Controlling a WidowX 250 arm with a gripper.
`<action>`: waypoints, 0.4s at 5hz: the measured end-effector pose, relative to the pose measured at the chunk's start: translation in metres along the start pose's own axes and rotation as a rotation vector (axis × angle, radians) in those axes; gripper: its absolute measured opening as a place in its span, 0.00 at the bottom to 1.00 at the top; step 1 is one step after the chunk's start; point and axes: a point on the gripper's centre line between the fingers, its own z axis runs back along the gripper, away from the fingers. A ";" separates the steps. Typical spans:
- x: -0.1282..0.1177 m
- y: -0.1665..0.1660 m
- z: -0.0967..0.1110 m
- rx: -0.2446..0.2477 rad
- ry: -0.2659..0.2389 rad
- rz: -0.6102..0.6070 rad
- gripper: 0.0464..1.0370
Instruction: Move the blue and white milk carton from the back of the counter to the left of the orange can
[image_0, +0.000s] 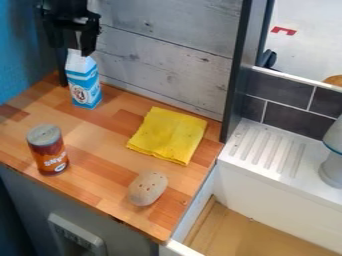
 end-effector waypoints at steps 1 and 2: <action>-0.005 0.000 -0.014 0.005 0.021 -0.003 0.96; -0.006 -0.001 -0.022 0.010 0.037 0.002 0.96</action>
